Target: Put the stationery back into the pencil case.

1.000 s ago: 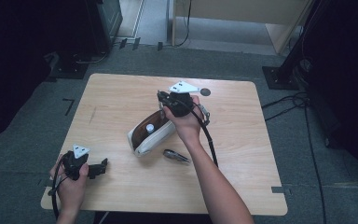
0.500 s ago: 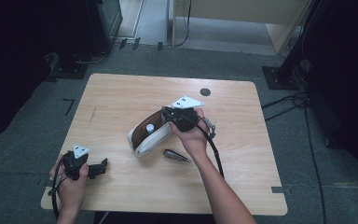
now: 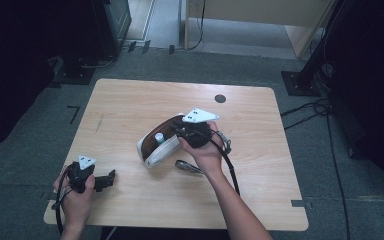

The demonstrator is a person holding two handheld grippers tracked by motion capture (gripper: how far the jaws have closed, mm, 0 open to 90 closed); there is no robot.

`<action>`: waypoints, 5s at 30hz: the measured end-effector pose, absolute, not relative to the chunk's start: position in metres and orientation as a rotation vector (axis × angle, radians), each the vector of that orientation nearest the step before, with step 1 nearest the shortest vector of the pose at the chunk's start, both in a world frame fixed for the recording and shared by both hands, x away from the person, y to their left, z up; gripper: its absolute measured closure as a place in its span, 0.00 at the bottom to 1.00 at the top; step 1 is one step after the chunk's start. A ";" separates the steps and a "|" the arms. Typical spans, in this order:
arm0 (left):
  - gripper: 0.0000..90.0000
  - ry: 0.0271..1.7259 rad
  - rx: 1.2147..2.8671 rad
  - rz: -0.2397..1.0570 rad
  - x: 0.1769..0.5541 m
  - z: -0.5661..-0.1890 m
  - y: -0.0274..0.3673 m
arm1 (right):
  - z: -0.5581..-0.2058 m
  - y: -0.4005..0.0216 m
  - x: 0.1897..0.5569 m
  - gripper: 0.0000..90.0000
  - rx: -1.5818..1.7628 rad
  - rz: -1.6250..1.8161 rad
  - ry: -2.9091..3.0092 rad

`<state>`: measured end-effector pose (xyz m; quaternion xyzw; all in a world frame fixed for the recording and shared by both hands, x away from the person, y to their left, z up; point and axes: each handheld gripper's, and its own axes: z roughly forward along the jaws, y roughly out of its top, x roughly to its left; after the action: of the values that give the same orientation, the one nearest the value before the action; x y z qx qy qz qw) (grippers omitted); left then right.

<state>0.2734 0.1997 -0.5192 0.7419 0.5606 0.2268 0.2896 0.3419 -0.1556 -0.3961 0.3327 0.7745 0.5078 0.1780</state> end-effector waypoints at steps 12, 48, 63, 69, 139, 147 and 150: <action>0.00 1.497 1.978 0.603 0.273 -0.519 0.200 | -0.424 -0.199 0.306 0.85 1.022 1.454 2.174; 0.00 1.497 1.979 0.603 0.273 -0.519 0.200 | -0.512 -0.233 0.261 0.68 1.153 1.282 2.328; 0.00 1.497 1.979 0.603 0.273 -0.519 0.200 | -0.521 -0.229 0.255 0.88 1.153 1.211 2.328; 0.00 1.497 1.979 0.603 0.273 -0.519 0.200 | -0.521 -0.228 0.254 0.89 1.150 1.213 2.313; 0.00 1.497 1.979 0.603 0.273 -0.519 0.200 | -0.522 -0.220 0.262 0.88 1.175 1.142 2.278; 0.00 1.497 1.980 0.603 0.273 -0.519 0.200 | -0.510 -0.221 0.258 0.88 1.154 1.215 2.249; 0.00 1.497 1.979 0.603 0.273 -0.519 0.200 | -0.496 -0.224 0.257 0.88 1.132 1.243 2.229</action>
<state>0.2733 0.1996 -0.5191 0.7417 0.5610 0.2261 0.2897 0.2574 -0.2237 -0.4963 0.3994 0.7862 0.4383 0.1740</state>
